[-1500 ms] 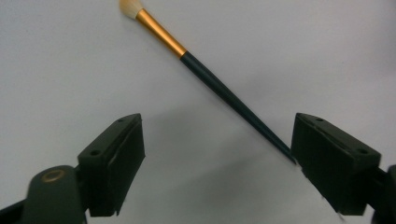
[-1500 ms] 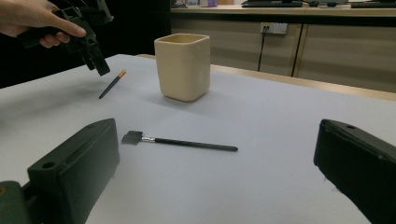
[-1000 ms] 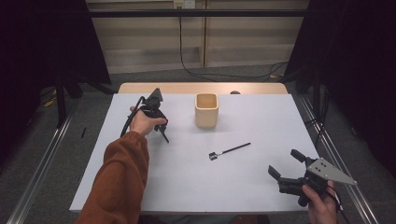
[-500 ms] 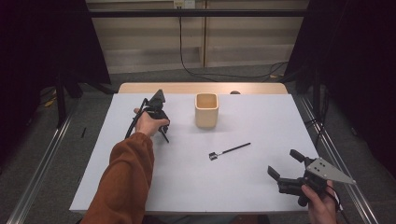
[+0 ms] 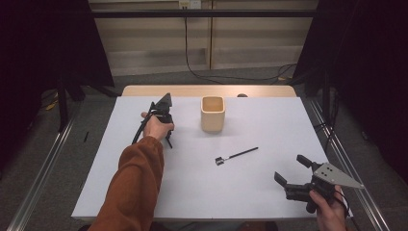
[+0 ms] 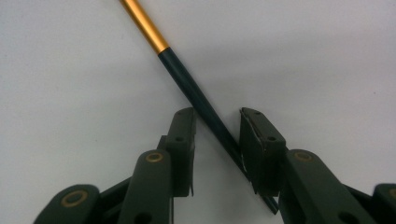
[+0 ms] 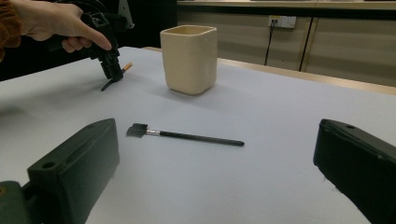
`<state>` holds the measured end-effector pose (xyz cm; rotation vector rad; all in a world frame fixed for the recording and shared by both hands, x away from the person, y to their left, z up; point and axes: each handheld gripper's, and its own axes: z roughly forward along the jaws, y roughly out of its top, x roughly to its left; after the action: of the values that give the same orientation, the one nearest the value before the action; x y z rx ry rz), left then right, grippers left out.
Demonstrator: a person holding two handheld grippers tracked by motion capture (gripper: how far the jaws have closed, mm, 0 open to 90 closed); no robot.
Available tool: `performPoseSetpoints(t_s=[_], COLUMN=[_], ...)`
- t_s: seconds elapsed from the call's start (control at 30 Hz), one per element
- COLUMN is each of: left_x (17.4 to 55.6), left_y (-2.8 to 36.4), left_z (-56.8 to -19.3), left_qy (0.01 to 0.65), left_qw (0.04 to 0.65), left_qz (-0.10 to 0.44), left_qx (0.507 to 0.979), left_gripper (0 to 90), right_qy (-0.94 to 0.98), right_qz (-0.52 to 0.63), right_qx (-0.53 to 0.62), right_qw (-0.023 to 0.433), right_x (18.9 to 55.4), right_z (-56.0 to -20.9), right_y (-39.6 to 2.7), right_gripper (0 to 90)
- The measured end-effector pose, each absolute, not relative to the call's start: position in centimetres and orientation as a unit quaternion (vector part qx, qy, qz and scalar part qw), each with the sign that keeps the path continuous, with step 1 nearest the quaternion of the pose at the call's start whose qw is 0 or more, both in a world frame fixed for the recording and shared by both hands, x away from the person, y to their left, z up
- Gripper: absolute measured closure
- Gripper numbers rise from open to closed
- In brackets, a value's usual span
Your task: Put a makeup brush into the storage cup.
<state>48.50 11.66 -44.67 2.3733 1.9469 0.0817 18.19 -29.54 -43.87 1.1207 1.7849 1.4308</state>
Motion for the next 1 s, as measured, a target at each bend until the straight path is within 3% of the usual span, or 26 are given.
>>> performPoseSetpoints(t_s=[0.13,0.27,1.0], left_x=[48.6,48.8,48.6], left_y=[11.6,12.2,13.1], left_z=[-44.7,-44.7,-44.6], left_qy=[0.633,0.632,0.599], left_qw=[0.031,0.028,0.057], left_qz=[0.027,0.017,0.002], left_qx=[0.773,0.775,0.799], left_gripper=[70.8,83.9,85.1], right_qy=[0.671,0.671,0.668], right_qz=[0.536,0.537,0.537], right_qx=[0.419,0.418,0.422], right_qw=[0.294,0.296,0.297], right_x=[18.1,18.1,17.9], right_z=[-43.9,-43.9,-43.8], right_y=[-29.6,-29.7,-29.8], right_gripper=[0.0,0.0,0.0])
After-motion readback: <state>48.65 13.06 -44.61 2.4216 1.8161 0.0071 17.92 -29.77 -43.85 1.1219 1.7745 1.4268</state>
